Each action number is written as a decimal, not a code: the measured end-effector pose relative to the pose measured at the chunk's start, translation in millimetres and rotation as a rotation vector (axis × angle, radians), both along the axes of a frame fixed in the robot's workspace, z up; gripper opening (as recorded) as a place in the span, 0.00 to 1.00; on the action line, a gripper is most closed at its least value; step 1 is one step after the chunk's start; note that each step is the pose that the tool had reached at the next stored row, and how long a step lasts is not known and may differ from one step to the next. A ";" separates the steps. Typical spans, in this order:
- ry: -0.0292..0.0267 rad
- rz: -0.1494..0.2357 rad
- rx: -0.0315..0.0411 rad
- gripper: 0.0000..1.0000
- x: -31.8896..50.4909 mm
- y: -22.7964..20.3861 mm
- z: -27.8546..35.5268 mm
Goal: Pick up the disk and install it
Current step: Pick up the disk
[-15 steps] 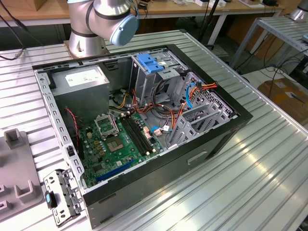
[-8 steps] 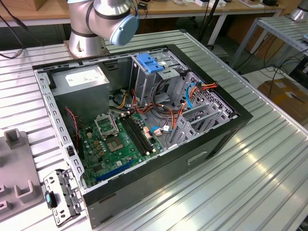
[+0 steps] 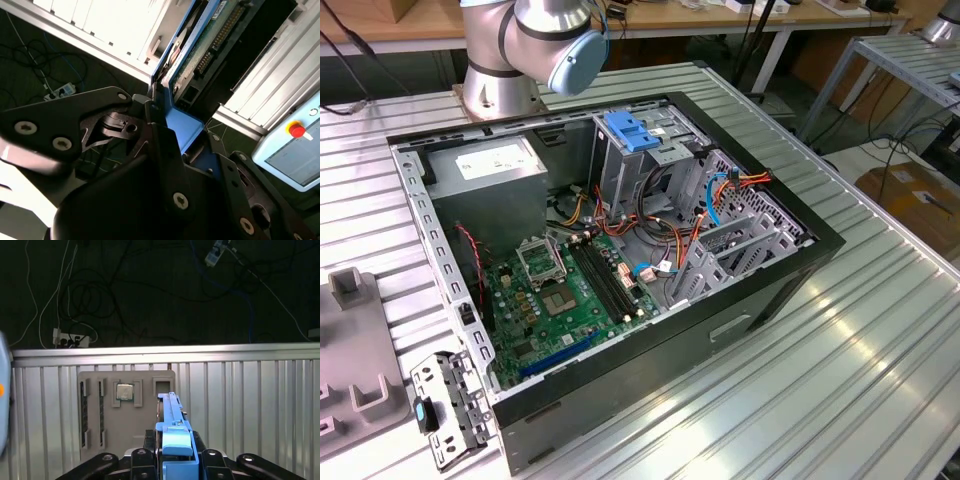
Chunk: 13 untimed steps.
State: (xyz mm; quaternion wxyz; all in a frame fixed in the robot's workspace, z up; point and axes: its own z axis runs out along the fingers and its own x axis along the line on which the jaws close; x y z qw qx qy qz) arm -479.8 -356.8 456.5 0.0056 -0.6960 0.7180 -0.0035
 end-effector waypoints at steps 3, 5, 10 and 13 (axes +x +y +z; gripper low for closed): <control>0.0004 0.000 0.0000 0.37 0.0 0.0 4.0; 0.0010 0.000 0.0001 0.37 0.0 0.0 7.6; 0.0025 0.000 0.0000 0.37 0.0 0.0 18.7; 0.0032 0.000 0.0000 0.37 0.0 0.0 23.2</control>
